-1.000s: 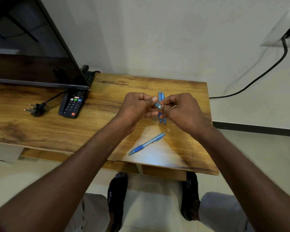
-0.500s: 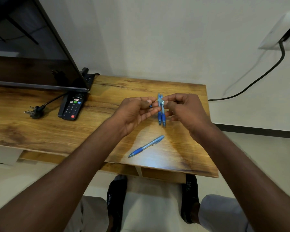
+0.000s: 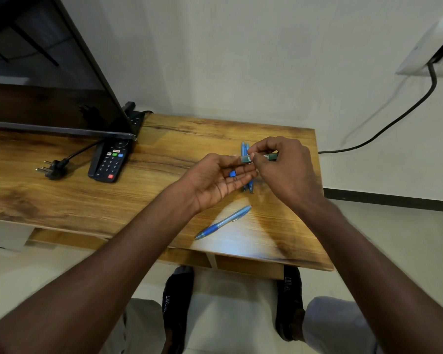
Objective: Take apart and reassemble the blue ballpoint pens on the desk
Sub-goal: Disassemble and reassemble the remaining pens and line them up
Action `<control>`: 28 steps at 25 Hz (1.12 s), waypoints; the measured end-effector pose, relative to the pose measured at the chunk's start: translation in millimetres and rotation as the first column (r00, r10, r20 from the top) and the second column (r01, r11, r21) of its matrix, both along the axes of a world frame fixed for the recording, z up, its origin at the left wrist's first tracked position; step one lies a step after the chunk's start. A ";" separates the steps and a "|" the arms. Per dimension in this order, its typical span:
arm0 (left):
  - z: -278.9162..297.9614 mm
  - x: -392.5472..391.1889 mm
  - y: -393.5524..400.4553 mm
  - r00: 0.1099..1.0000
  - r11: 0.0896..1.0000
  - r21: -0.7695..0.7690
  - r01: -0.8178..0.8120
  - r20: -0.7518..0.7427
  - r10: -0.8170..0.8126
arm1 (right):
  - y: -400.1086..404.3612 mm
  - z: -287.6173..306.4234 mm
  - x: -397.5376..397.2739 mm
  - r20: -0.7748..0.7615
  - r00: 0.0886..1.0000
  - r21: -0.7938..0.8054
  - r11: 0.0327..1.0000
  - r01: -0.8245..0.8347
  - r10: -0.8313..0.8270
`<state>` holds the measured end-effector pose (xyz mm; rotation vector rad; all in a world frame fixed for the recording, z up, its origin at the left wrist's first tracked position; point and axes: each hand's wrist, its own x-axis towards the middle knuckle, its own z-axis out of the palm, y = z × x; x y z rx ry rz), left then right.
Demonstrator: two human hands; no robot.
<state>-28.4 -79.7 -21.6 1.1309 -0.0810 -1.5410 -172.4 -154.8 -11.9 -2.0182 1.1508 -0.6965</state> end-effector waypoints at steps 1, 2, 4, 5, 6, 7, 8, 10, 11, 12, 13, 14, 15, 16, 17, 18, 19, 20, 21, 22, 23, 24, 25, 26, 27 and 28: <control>-1.1 0.7 0.0 1.000 1.000 0.005 -0.006 0.005 0.006 | -0.4 -0.1 -0.1 0.001 1.000 -0.012 1.000 0.004 -0.004; -2.4 1.3 -0.4 1.000 1.000 0.010 -0.012 0.009 0.012 | -0.8 0.1 -0.1 0.001 1.000 -0.024 1.000 0.007 -0.007; -4.4 2.2 -1.3 1.000 1.000 0.016 -0.014 0.009 0.014 | -0.5 1.1 0.1 -0.014 1.000 -0.050 0.999 0.009 -0.010; -5.0 2.5 -1.4 1.000 1.000 0.018 -0.012 0.009 0.011 | 0.1 1.2 0.4 -0.024 1.000 -0.064 0.998 0.008 -0.010; -5.8 2.3 -1.7 1.000 1.000 0.021 -0.006 0.013 0.006 | 0.7 1.2 0.9 -0.033 0.999 -0.077 0.997 0.005 -0.008; -6.4 1.9 -1.6 1.000 1.000 0.024 0.000 0.018 -0.001 | 1.3 1.2 1.1 -0.042 0.999 -0.087 0.996 0.000 -0.004; -7.0 1.4 -1.7 1.000 1.000 0.026 0.005 0.020 -0.005 | 1.6 1.3 1.2 -0.046 0.999 -0.095 0.995 -0.004 -0.001; -8.1 1.0 -1.7 1.000 1.000 0.030 -0.004 0.009 0.004 | 1.5 1.3 1.1 -0.036 0.999 -0.099 0.995 0.001 -0.004; -8.7 1.1 -1.6 1.000 0.999 0.033 -0.013 0.002 0.013 | 1.4 1.5 0.9 -0.028 1.000 -0.098 0.995 0.006 -0.008; -9.5 1.3 -1.7 1.000 0.999 0.034 -0.021 -0.002 0.021 | 0.9 1.9 0.9 -0.022 1.000 -0.097 0.995 0.009 -0.011; -9.6 1.4 -1.7 1.000 0.999 0.035 -0.024 -0.003 0.024 | 0.5 2.5 0.8 -0.019 1.000 -0.098 0.995 0.009 -0.011; -9.9 1.4 -1.8 1.000 0.999 0.034 -0.027 0.000 0.027 | 0.4 3.1 0.6 -0.019 1.000 -0.099 0.995 0.009 -0.011; -9.9 1.1 -1.6 1.000 0.999 0.034 -0.027 0.007 0.027 | 0.7 3.4 0.5 -0.022 1.000 -0.099 0.995 0.008 -0.010; -10.2 1.0 -1.5 0.999 0.999 0.036 -0.026 0.019 0.026 | 0.7 3.5 0.5 -0.025 1.000 -0.098 0.995 0.007 -0.009; -10.0 1.0 -1.3 0.999 0.999 0.042 -0.026 0.033 0.024 | 0.5 3.1 0.2 -0.026 1.000 -0.095 0.995 0.007 -0.009; -10.1 1.4 -1.3 0.999 0.998 0.050 -0.026 0.049 0.023 | 0.1 2.5 0.0 -0.024 1.000 -0.086 0.996 0.009 -0.011; -9.7 2.0 -1.2 0.997 0.998 0.058 -0.028 0.067 0.025 | -0.3 2.2 -0.4 -0.018 1.000 -0.074 0.997 0.016 -0.017; -9.6 3.6 -1.6 0.996 0.997 0.064 -0.037 0.082 0.031 | -1.0 1.9 -1.0 -0.010 0.999 -0.059 0.998 0.031 -0.032; -9.0 5.5 -1.6 0.995 0.997 0.067 -0.049 0.093 0.043 | -2.4 2.0 -1.8 0.001 0.998 -0.041 0.998 0.056 -0.056; -8.8 8.3 -2.0 0.993 0.996 0.067 -0.066 0.099 0.059 | -4.2 1.9 -2.7 0.017 0.996 -0.014 0.996 0.088 -0.088; -8.1 10.9 -2.3 0.992 0.995 0.064 -0.082 0.103 0.076 | -6.1 1.8 -4.0 0.036 0.992 0.016 0.992 0.124 -0.124; -7.6 13.9 -3.0 0.990 0.993 0.056 -0.100 0.108 0.094 | -7.6 1.4 -5.0 0.061 0.986 0.050 0.987 0.154 -0.157; -6.5 16.4 -3.5 0.987 0.992 0.046 -0.119 0.115 0.113 | -8.8 0.8 -5.8 0.093 0.979 0.091 0.981 0.173 -0.181; -5.9 18.9 -4.2 0.983 0.989 0.036 -0.140 0.123 0.135 | -10.0 0.3 -6.2 0.136 0.970 0.144 0.973 0.180 -0.200; -4.6 20.7 -4.7 0.980 0.987 0.027 -0.160 0.123 0.156 | -10.9 0.1 -6.3 0.180 0.960 0.203 0.963 0.176 -0.214; -3.8 22.5 -5.0 0.978 0.984 0.017 -0.178 0.111 0.175 | -11.3 0.6 -6.4 0.213 0.952 0.264 0.951 0.162 -0.221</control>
